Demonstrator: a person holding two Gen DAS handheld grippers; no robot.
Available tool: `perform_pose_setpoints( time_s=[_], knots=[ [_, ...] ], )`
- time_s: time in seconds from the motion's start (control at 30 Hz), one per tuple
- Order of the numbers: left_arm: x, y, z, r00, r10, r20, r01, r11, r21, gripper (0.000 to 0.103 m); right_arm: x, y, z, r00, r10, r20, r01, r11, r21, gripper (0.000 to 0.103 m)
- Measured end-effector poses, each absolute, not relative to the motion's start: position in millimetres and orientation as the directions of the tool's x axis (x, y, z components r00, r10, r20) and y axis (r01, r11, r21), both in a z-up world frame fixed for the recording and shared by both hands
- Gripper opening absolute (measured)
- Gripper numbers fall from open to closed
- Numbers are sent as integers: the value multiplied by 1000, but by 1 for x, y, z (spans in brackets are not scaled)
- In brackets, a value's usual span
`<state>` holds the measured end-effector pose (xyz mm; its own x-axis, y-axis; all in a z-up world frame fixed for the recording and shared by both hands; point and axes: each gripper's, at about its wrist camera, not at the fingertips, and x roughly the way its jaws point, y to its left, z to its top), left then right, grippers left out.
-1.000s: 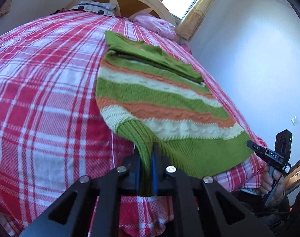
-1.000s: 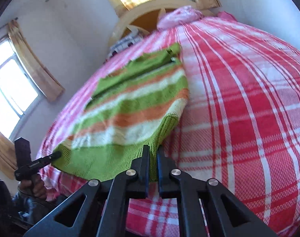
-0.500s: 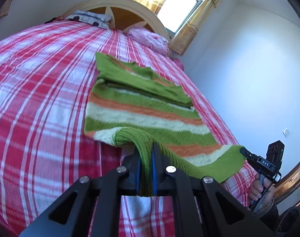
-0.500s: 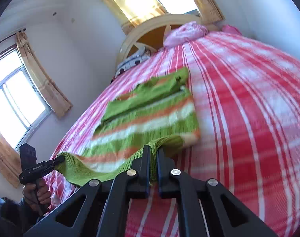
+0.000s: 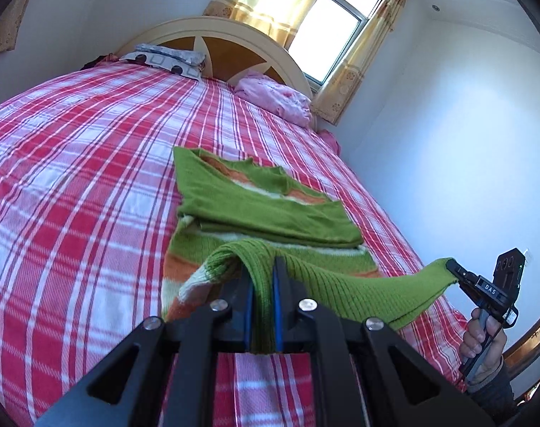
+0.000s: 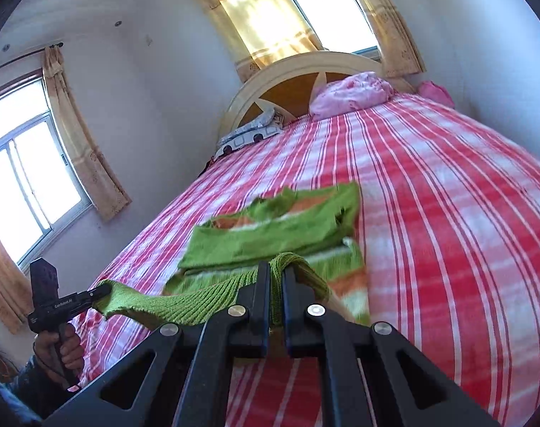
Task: Fold small clothes
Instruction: 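Lift the hem with the left gripper while the right gripper grips it, folding toward the collar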
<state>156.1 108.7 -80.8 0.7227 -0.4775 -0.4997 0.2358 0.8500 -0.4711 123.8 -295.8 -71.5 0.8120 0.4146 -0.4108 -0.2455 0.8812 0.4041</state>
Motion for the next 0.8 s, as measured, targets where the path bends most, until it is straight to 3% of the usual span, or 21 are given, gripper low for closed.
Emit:
perform_pose_setpoints(
  time_s=[0.33,0.8],
  knots=[
    [221,118,-67,741,-473,-478,213,839,-500,10,201,-287,-41,845,385,-370,-248,897,366,4],
    [308,107,-63,733,-451,-509,219,865,-452,10,296,-290,-49,843,339,-417,-188,913,362,4]
  ],
)
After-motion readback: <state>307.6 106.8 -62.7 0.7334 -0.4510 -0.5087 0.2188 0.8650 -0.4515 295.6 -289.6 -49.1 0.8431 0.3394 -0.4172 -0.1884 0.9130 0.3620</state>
